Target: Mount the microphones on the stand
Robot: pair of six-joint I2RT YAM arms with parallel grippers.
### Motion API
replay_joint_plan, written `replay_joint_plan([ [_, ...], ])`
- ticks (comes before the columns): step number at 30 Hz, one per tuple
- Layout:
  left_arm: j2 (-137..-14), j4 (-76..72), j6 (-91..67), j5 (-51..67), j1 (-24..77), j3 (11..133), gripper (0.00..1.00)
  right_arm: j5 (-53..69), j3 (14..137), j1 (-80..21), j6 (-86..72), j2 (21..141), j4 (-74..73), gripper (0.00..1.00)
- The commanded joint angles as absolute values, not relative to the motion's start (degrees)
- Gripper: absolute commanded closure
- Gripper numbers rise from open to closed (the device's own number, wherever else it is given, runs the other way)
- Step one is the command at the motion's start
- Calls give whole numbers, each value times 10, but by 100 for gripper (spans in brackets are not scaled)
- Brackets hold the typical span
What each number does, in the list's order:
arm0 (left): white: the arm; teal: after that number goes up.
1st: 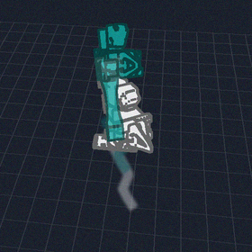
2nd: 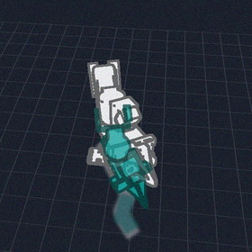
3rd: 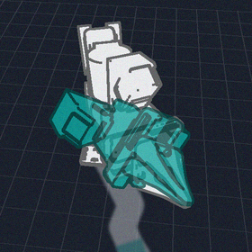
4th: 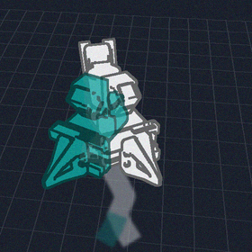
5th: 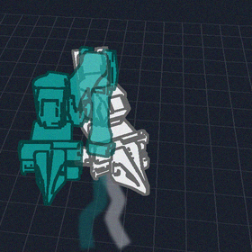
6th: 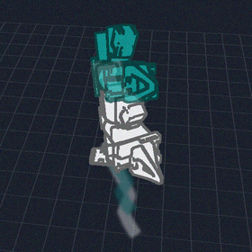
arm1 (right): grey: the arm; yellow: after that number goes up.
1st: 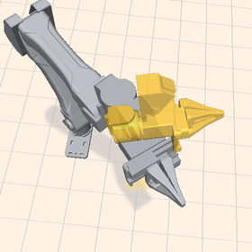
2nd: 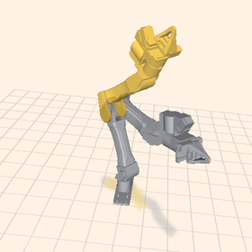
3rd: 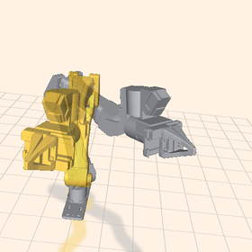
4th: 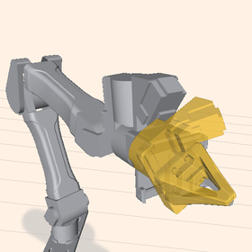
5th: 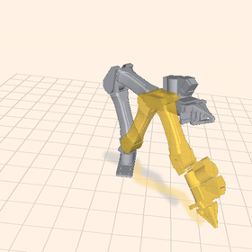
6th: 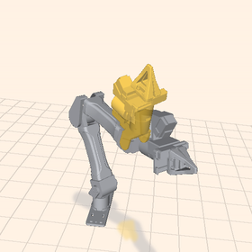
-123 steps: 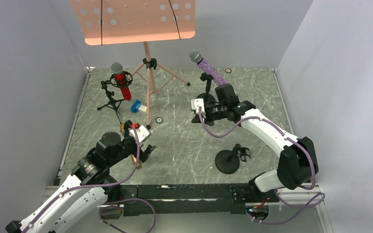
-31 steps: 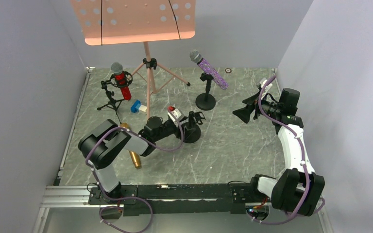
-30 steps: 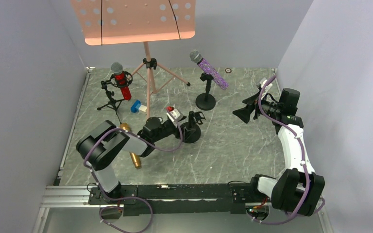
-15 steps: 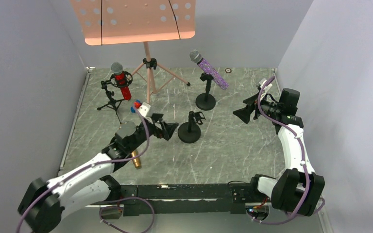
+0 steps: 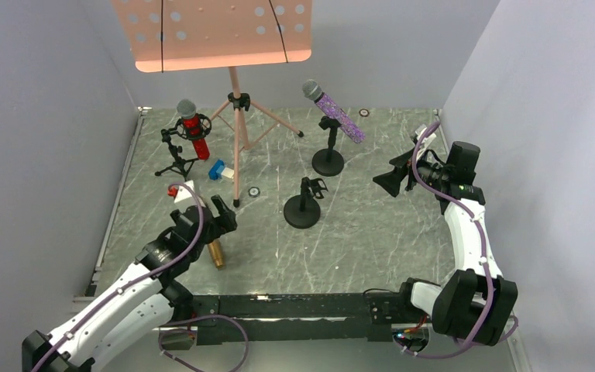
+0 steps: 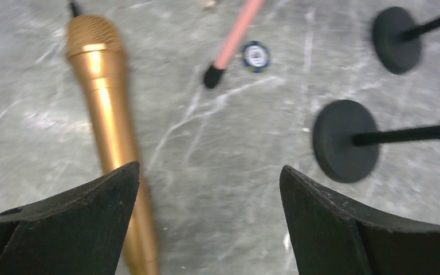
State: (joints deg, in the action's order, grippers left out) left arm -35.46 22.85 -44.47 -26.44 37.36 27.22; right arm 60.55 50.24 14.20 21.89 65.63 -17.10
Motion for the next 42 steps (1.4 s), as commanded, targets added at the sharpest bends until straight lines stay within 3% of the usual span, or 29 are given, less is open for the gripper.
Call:
replay_joint_plan([
  [1,-381,296,-508,-304,333,264,5,614,503,146,214,653,-156,11],
  [9,-520,276,-528,-241,238,273,15,614,503,150,217,654,-157,10],
  [12,-580,277,-539,-232,220,286,23,613,503,151,219,654,-159,10],
  [14,-611,263,-540,-216,212,289,32,614,504,152,220,655,-160,10],
  [19,-680,260,-546,-212,206,313,46,614,506,152,226,658,-166,10],
  [24,-701,266,-548,-214,204,318,72,612,506,153,231,654,-168,10],
  [30,-574,303,-503,-190,207,319,89,640,518,152,232,662,-189,10],
  [32,-499,295,-469,-159,214,316,99,668,531,152,237,672,-213,3],
  [38,-310,100,-339,119,231,255,100,726,557,141,252,683,-265,0],
  [42,-276,-91,-303,184,284,219,100,741,568,105,237,675,-268,0],
])
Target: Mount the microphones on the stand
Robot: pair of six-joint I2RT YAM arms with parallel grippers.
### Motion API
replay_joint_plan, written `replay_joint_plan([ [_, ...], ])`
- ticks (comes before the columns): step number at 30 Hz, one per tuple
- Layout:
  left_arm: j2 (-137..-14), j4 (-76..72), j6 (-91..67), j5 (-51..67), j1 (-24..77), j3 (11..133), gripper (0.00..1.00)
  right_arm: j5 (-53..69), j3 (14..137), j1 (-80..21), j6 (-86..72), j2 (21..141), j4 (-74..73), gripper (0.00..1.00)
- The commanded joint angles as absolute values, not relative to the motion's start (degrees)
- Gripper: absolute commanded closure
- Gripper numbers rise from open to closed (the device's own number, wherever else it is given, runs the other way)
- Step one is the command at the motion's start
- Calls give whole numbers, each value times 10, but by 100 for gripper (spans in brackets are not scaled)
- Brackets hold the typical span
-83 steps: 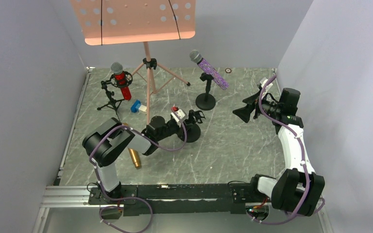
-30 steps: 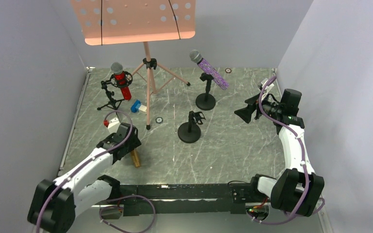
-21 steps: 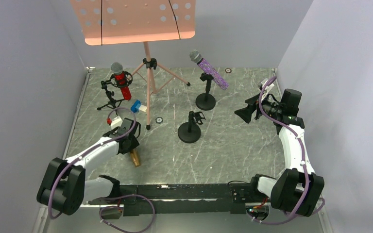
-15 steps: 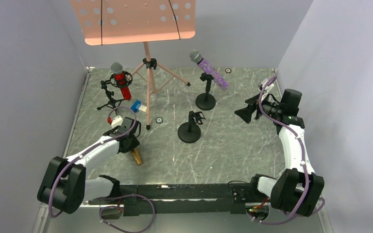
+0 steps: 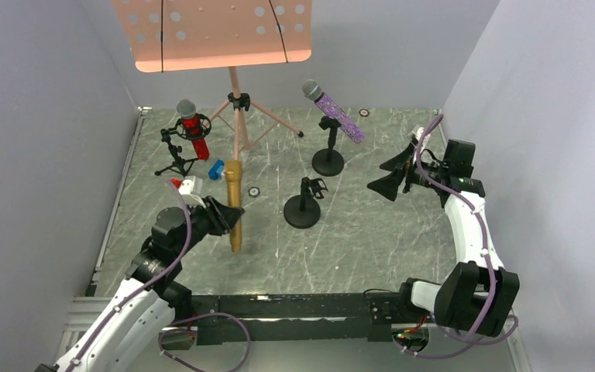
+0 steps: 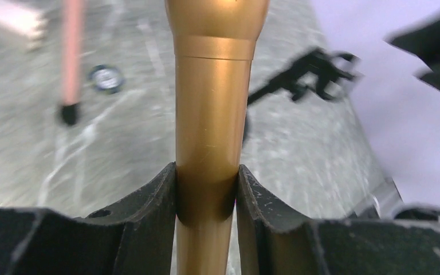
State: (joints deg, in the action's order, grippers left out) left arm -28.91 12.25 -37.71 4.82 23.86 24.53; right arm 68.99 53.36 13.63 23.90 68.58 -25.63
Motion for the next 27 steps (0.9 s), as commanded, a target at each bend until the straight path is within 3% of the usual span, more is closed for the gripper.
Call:
replay_joint_plan([
  [1,-284,-120,-287,172,312,224,100,743,568,89,216,674,-254,0],
  [6,-415,-239,-210,108,459,310,100,792,584,-31,175,673,-238,0],
  [15,-677,-435,-198,28,556,492,100,871,512,-43,34,616,-54,0],
  [21,-777,-522,-201,-43,591,554,100,918,565,-46,177,644,-223,0],
  [25,-823,-556,-193,-73,615,584,100,938,627,-47,362,687,-442,0],
  [27,-837,-571,-192,-82,623,592,100,938,633,-46,366,701,-455,0],
])
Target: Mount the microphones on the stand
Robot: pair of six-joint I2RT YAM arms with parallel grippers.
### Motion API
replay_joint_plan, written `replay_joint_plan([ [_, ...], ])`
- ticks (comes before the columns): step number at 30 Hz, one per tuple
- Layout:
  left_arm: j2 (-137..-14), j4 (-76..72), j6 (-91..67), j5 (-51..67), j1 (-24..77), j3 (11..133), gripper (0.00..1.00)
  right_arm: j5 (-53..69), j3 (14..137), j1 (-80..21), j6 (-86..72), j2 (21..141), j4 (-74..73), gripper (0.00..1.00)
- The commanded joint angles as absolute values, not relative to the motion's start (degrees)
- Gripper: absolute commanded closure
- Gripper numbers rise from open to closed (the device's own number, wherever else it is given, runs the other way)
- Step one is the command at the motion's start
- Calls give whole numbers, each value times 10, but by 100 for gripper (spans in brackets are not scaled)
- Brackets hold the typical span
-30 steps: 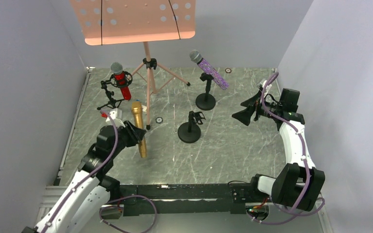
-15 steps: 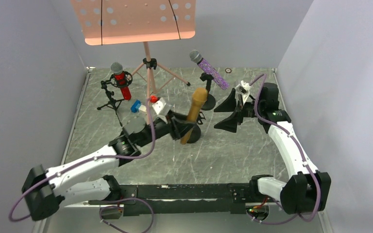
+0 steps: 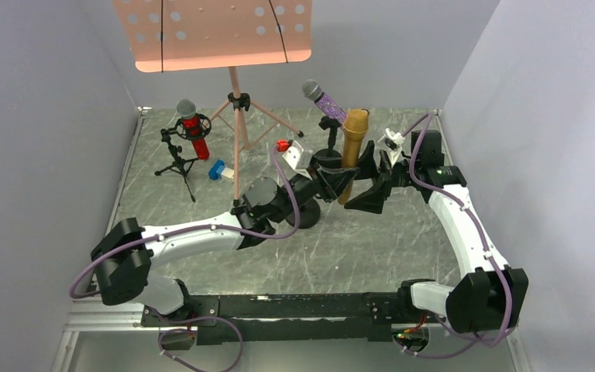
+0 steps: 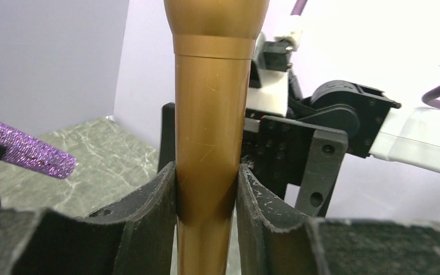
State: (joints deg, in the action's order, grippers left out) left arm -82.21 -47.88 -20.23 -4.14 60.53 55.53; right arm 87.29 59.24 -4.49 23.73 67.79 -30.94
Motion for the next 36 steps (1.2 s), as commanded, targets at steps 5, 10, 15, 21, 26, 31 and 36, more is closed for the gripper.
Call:
replay_joint_plan([
  [5,-855,-582,-176,-97,635,605,100,937,637,-47,362,702,-456,2],
  [10,-866,-585,-171,-87,635,606,100,938,635,-47,324,697,-428,8],
  [15,-879,-614,-173,-72,635,593,100,938,639,-47,293,701,-409,18],
  [21,-888,-626,-181,-59,635,585,100,938,634,-47,249,701,-370,47],
  [26,-888,-636,-182,-58,635,577,100,937,627,-47,226,703,-344,83],
  [31,-864,-614,-182,-60,631,568,63,920,611,-47,204,693,-311,91],
  [36,-824,-546,-196,-32,609,557,32,875,577,-50,119,679,-208,96],
])
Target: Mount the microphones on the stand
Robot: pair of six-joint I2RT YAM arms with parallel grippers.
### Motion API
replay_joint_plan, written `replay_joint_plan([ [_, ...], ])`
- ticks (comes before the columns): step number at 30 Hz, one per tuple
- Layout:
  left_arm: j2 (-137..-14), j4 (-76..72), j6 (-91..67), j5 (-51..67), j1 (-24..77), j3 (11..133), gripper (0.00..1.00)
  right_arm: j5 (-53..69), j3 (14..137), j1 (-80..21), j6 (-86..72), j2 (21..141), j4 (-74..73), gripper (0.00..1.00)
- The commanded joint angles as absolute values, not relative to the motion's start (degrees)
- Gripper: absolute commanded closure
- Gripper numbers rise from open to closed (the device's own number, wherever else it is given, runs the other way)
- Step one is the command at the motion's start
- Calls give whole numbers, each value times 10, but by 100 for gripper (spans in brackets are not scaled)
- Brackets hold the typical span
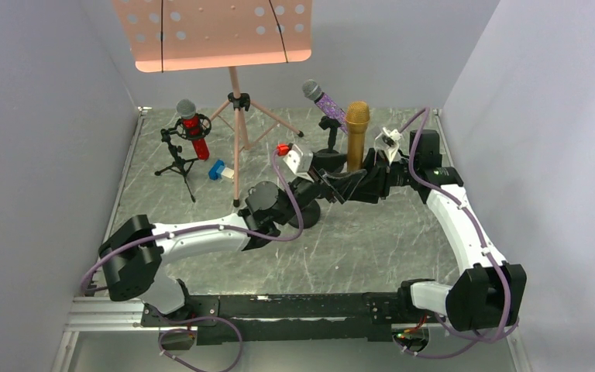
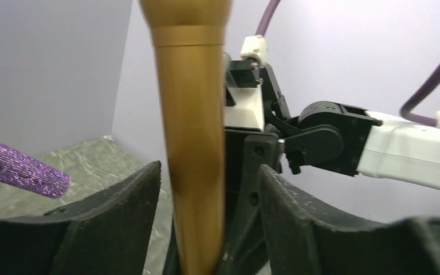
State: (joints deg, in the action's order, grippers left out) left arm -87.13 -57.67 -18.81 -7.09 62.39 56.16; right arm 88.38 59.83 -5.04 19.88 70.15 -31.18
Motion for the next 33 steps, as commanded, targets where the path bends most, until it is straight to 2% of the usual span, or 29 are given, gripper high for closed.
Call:
replay_joint_plan([
  [1,-816,-527,-208,-16,596,558,27,865,570,-53,106,676,-190,96],
  [3,-801,-493,-227,23,572,562,21,843,557,-59,88,665,-160,97],
  [5,-788,-462,-248,80,543,571,9,827,548,-63,82,657,-145,98],
  [7,-786,-432,-266,135,514,589,2,814,550,-68,101,658,-159,98],
  [13,-817,-308,-306,261,457,684,1,771,596,-87,243,692,-305,98],
  [20,-852,-317,-340,353,446,728,10,752,599,-97,261,702,-319,98],
  [25,-869,-305,-344,368,446,742,19,755,601,-99,271,705,-328,98],
  [30,-879,-308,-341,359,446,752,36,751,606,-102,293,709,-347,98],
  [32,-880,-300,-335,349,446,756,37,748,608,-104,300,711,-355,98],
  [33,-879,-299,-331,346,446,756,41,748,609,-105,305,712,-359,98],
])
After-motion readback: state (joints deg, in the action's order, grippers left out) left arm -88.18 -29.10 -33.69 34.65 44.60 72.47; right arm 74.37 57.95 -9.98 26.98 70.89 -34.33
